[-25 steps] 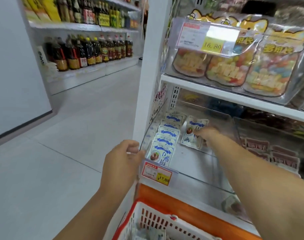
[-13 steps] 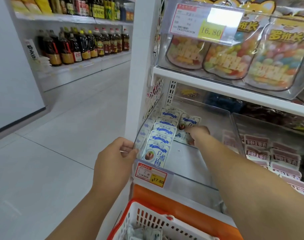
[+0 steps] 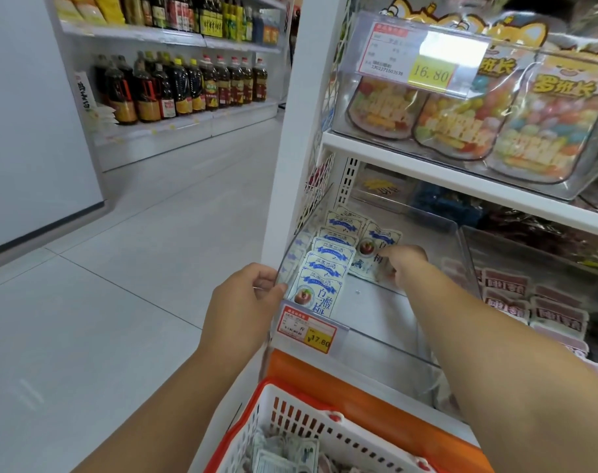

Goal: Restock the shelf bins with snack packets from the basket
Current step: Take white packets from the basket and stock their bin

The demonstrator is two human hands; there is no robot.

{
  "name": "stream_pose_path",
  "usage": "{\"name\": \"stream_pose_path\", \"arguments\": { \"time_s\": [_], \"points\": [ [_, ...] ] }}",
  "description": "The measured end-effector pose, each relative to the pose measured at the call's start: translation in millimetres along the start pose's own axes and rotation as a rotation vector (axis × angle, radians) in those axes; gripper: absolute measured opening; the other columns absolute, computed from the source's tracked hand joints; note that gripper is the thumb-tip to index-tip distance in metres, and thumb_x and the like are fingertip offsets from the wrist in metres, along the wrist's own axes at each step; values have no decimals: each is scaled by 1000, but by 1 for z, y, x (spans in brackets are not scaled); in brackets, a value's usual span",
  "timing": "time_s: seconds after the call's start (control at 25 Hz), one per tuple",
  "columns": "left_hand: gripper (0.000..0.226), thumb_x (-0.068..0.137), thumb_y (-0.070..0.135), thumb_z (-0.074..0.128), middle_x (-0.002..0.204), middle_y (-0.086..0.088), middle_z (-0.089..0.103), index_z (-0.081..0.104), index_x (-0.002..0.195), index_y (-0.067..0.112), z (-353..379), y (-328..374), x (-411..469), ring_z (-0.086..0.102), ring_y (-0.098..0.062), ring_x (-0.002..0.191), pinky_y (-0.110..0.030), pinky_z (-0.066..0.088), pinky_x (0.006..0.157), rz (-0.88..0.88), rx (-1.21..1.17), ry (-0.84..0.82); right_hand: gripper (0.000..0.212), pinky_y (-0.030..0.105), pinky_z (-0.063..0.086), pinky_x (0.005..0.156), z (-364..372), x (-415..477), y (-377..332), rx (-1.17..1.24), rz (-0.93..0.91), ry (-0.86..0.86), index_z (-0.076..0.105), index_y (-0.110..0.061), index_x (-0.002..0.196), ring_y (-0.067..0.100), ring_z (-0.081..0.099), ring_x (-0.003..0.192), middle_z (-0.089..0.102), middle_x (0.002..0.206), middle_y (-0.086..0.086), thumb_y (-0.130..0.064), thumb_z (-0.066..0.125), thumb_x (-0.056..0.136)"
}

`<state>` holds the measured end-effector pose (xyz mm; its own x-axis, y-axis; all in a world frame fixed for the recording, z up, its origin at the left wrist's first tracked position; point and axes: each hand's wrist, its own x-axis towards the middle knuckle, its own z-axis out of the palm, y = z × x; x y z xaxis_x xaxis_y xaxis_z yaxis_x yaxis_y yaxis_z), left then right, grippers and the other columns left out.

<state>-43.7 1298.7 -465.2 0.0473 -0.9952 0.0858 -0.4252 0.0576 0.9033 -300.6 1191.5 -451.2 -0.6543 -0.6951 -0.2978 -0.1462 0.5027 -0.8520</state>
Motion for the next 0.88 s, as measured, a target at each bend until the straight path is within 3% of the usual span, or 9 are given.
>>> {"name": "stream_pose_path", "arguments": {
  "time_s": [0.08,0.2,0.32,0.4,0.48,0.56,0.64,0.76,0.88],
  "points": [
    [20,90,40,62,87,20,58,53,105,30,0,0,-4,59,5,71,-7,42,49,-4,18,-33,20,39,51,93,-7,-12,-9,-25,-53,23,60,3,109,27,61,93,63,104,17,-8,60,92],
    [29,90,50,57,90,15,56,48,104,26,-3,-5,-15,56,1,75,-13,38,54,-12,77,36,22,32,50,77,-22,-55,-24,-54,-316,102,56,-9,115,19,58,83,60,111,10,-17,56,95],
    [28,95,50,45,81,9,53,47,90,23,3,-20,-46,53,-6,69,-22,37,56,93,161,189,31,28,55,68,-44,-133,5,358,-663,65,57,-24,112,10,60,76,62,105,2,-3,53,89],
    [20,97,45,44,86,11,53,47,92,26,20,-40,-82,54,-5,72,-23,43,62,155,260,87,36,25,56,63,-50,-182,57,422,-763,-26,56,-30,99,13,60,80,61,99,1,5,49,90],
    [19,97,40,48,106,13,58,51,111,28,46,-81,-116,60,-5,89,-23,50,77,76,408,-155,36,21,51,64,-43,-209,128,264,-686,-98,59,-29,96,9,60,81,63,95,-3,5,49,91],
    [38,94,35,56,127,5,57,48,130,23,72,-129,-141,59,-14,111,-28,49,94,-135,459,-365,28,17,48,68,-29,-218,202,2,-501,-200,60,-27,98,7,59,83,64,98,-6,0,54,92],
    [53,90,33,64,135,-4,54,44,136,15,92,-164,-162,55,-20,119,-30,44,100,-366,410,-459,20,22,48,69,-20,-212,271,-243,-250,-314,58,-26,106,13,60,84,64,103,-2,-10,54,94],
    [63,85,30,72,134,-8,53,42,137,10,112,-187,-191,53,-23,122,-26,41,92,-580,346,-462,30,29,47,64,-25,-202,333,-414,45,-437,54,-21,122,17,58,73,62,97,2,-13,52,93],
    [34,80,22,77,107,-6,70,65,110,12,120,-192,-199,65,-24,99,-30,51,86,-680,200,-435,31,32,48,62,-35,-196,339,-303,256,-456,57,-15,119,19,59,68,65,88,7,-10,55,89]
  ]
}}
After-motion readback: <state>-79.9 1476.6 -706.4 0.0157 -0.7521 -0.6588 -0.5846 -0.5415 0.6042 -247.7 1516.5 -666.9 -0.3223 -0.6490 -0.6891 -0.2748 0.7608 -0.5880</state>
